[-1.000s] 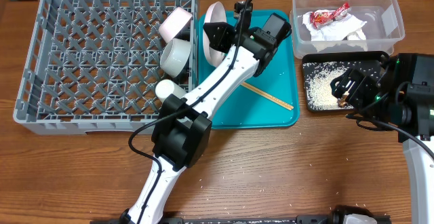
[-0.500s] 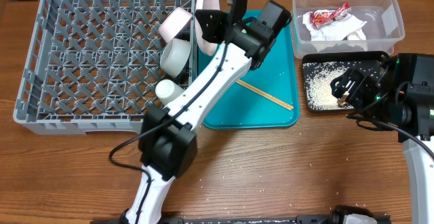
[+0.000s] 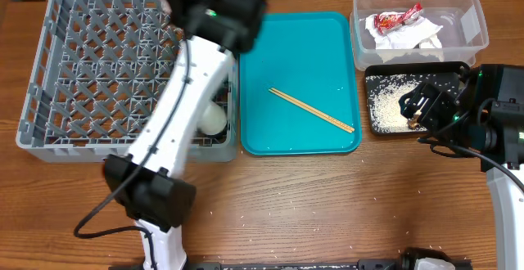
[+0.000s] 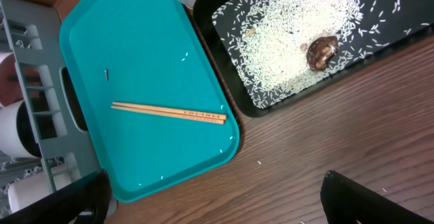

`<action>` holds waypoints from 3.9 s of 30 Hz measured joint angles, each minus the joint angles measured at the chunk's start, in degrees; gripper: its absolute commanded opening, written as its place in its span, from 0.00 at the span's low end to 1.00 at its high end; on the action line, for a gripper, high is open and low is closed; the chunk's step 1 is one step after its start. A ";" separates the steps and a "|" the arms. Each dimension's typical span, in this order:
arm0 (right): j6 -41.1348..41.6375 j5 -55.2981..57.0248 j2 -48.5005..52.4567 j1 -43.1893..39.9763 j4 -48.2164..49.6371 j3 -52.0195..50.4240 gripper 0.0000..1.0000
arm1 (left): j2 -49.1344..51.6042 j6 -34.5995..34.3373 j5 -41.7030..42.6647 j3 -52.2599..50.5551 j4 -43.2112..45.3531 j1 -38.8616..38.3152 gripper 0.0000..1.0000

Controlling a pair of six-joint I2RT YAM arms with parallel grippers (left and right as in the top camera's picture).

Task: Sort waste into correct bins and load items into the dishwasher
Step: 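Lift the white plate with the left gripper into the rack, then stand the plate upright in the rack and release it, then reach the left gripper to the wooden chopsticks on the teal tray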

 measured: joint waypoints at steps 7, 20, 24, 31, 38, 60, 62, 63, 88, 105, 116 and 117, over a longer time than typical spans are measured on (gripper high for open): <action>-0.02 0.00 0.00 0.00 -0.02 0.00 1.00 | 0.07 2.49 2.27 0.00 3.52 8.35 0.04; -0.04 0.02 0.00 0.00 -0.02 0.00 1.00 | 8.59 20.81 9.25 0.04 12.68 10.84 0.04; -0.02 0.00 0.00 0.00 0.00 0.00 1.00 | 11.08 24.28 9.46 0.02 13.62 10.84 0.04; -0.04 0.02 0.00 0.02 -0.02 0.00 1.00 | 11.30 27.98 10.60 0.02 15.61 11.28 0.04; -0.02 0.02 0.00 0.00 -0.02 0.00 1.00 | 11.30 28.63 12.92 0.02 15.61 13.11 0.04; -0.04 0.02 0.00 0.00 -0.02 0.00 1.00 | 18.49 29.22 18.51 0.02 15.37 14.97 0.32; -0.02 0.02 0.00 0.00 0.00 0.00 1.00 | 19.08 28.55 18.49 0.02 15.30 14.97 0.44; -0.04 0.00 0.00 0.00 -0.02 0.00 1.00 | 19.12 28.13 18.49 0.02 15.28 14.97 0.47; -0.02 0.02 0.00 0.00 -0.02 0.00 1.00 | -8.15 7.65 78.07 1.64 -3.54 6.88 0.76; -0.02 0.00 0.00 0.00 0.00 0.00 1.00 | 18.97 -14.36 82.68 0.39 2.29 -10.99 1.00; -0.02 0.02 0.00 0.00 -0.02 0.00 1.00 | 25.64 -30.99 81.46 0.39 -4.24 -10.91 0.72; -0.02 0.00 0.00 0.00 -0.04 0.00 1.00 | 26.23 -32.57 81.07 0.39 -4.22 -10.91 0.72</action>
